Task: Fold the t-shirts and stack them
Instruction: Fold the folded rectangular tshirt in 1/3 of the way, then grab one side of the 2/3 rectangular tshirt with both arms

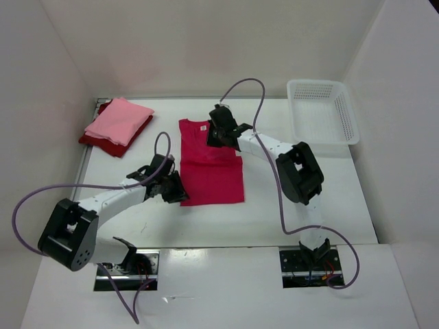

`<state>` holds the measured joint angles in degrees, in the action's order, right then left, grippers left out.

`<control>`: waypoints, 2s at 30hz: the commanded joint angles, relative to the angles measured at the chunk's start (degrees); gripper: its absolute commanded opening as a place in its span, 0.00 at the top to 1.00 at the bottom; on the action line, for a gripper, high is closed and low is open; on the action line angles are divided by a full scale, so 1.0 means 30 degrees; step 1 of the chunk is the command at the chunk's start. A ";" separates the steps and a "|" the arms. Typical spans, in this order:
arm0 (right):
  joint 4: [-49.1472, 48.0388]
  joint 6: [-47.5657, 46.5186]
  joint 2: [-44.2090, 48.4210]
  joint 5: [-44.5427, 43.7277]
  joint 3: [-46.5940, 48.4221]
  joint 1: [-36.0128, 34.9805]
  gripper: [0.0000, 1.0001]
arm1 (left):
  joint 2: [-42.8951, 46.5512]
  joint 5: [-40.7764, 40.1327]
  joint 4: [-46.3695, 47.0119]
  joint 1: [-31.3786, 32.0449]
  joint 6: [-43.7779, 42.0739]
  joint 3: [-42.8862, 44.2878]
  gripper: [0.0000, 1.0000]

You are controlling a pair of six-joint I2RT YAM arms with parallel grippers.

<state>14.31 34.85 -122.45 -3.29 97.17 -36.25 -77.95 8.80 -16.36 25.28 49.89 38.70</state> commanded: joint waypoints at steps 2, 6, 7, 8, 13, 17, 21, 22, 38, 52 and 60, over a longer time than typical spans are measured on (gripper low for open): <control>0.0624 0.0159 0.4362 0.1940 -0.3700 -0.0134 0.96 | 0.1929 -0.0179 -0.0758 -0.0516 0.0654 -0.0184 0.67; 0.1032 -0.0101 0.5193 0.3994 -0.6746 -0.0514 0.97 | 0.1963 0.0726 -0.0349 -0.0516 0.0831 -0.0536 0.65; 0.1032 -0.0103 0.5193 0.4461 -0.7015 -0.0514 0.99 | 0.1787 0.0730 -0.0347 -0.0516 0.0831 -0.0536 0.65; 0.1322 -0.0277 0.4961 0.4669 -0.7017 -0.0514 0.99 | 0.1785 0.0933 -0.0347 -0.0516 0.0831 -0.0710 0.65; 0.1765 -0.0455 0.3759 0.5725 -0.6551 -0.0514 0.99 | 0.1961 0.0935 -0.0553 -0.0516 0.0831 -0.1120 0.64; 0.2495 -0.1273 0.1857 0.5022 -0.4477 -0.0514 0.99 | 0.2545 0.1167 -0.0349 -0.0516 0.1385 -0.1997 0.62; 0.2497 -0.1275 0.0478 0.4554 -0.2919 0.0391 1.00 | 0.3424 0.1169 -0.0172 -0.0516 0.1886 -0.2499 0.61; 0.2497 -0.1275 0.0186 0.4292 -0.2568 0.0394 1.00 | 0.3426 0.0966 -0.0172 -0.0516 0.2060 -0.2673 0.61; 0.2028 -0.0924 -0.0754 0.4729 -0.1480 0.0949 1.00 | 0.1404 0.0380 0.0852 -0.0516 0.2294 -0.2296 0.56; 0.0538 0.1182 0.8850 0.7575 -1.1784 0.1740 0.56 | 0.1729 0.0319 0.2524 -0.2508 0.3851 -0.3436 0.56; -0.0315 0.2854 1.3480 0.6927 -1.7913 0.3819 0.41 | 0.1172 0.0114 0.2727 -0.2508 0.3615 -0.2968 0.61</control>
<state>16.78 40.66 -86.37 18.65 46.17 -26.92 -73.73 9.63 -9.85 17.96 60.38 28.53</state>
